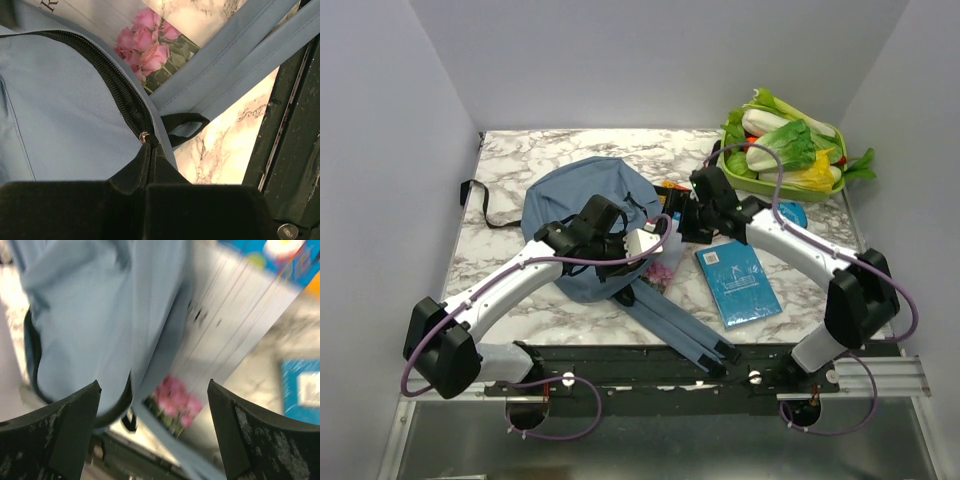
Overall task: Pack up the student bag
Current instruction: Unzip the student bag at the center of the board.
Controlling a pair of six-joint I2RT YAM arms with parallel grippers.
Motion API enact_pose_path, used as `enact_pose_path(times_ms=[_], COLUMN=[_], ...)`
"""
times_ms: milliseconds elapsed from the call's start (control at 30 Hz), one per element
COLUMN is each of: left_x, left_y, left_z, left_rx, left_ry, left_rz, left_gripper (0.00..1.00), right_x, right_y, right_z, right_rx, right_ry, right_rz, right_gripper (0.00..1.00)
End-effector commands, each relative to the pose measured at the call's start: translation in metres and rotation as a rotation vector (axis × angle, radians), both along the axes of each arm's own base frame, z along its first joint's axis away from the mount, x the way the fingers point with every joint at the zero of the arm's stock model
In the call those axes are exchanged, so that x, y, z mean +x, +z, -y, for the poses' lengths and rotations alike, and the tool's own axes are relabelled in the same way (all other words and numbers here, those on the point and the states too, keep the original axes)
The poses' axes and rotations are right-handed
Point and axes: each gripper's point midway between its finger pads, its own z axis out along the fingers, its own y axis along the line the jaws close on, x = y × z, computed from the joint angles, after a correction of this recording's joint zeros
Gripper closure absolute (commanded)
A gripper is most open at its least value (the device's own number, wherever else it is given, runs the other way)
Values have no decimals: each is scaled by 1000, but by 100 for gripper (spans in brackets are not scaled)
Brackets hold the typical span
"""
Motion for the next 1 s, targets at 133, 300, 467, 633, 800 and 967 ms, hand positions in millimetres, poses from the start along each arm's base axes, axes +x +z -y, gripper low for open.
enact_pose_path(times_ms=[133, 300, 467, 633, 800, 967], left_x=[13, 12, 12, 8, -4, -1], left_y=[10, 11, 9, 4, -7, -7], left_z=[7, 7, 6, -1, -27, -70], left_rx=[-25, -28, -23, 5, 67, 114], left_ry=[23, 25, 23, 4, -4, 118], left_rz=[37, 34, 34, 44, 26, -69], left_gripper=[100, 100, 100, 100, 100, 100], right_x=[-65, -63, -59, -57, -44, -24], right_y=[-14, -15, -16, -14, -10, -16], right_z=[-40, -57, -69, -60, -46, -24], right_rx=[134, 154, 175, 151, 98, 46], right_ry=[67, 76, 80, 39, 8, -53], right_rz=[-136, -153, -168, -149, -99, -69], right_gripper=[7, 14, 47, 92, 96, 99])
